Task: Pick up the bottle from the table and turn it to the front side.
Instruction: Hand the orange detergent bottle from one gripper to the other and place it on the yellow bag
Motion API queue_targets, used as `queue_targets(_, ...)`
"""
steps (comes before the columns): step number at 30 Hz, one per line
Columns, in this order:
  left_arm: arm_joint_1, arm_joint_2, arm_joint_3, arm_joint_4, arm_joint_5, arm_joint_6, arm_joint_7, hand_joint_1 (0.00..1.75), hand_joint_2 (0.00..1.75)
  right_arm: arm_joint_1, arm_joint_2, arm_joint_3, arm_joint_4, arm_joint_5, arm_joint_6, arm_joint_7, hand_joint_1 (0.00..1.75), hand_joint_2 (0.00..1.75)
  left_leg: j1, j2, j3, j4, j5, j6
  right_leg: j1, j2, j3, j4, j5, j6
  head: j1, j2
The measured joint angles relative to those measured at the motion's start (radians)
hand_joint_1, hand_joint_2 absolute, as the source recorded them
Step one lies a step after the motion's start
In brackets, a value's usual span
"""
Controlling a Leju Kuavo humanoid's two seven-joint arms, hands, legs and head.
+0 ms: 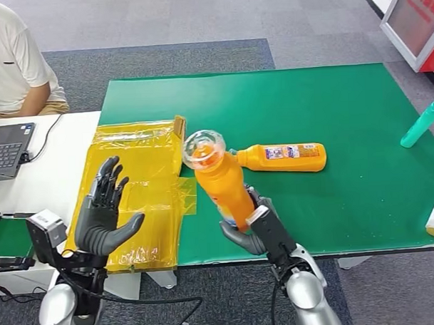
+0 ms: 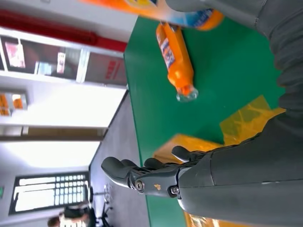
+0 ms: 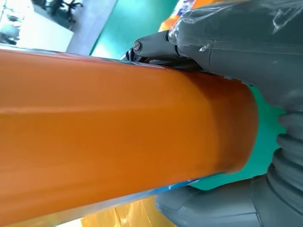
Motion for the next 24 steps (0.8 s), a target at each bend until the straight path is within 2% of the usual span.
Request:
queue_targets(13,-0.090,0.021,-0.257,0.033,-0.028,0.030,0.017,0.00,1.75,-0.019,0.000,0.103,0.074,0.094,-0.062,-0.043,1.75,1.75,0.000,0.000,-0.001,0.000,0.000,0.000,0.000,0.000,-0.001,0.000,0.000,0.000,0.000,0.000)
queue_targets(19,-0.116,0.028,-0.326,0.075,-0.035,0.052,0.017,0.00,1.75,-0.038,0.000,0.130,0.078,0.116,-0.085,-0.040,1.75,1.75,0.000,0.000,-0.002,0.000,0.000,0.000,0.000,0.000,-0.002,0.000,0.000,0.000,0.000,0.000)
queue_targets(24,-0.123,0.029,-0.341,0.086,-0.035,0.061,0.016,0.00,1.75,-0.038,0.000,0.132,0.078,0.119,-0.094,-0.039,1.75,1.75,0.000,0.000,-0.002,0.000,0.000,0.000,0.000,0.000,-0.002,0.000,0.000,0.000,0.000,0.000)
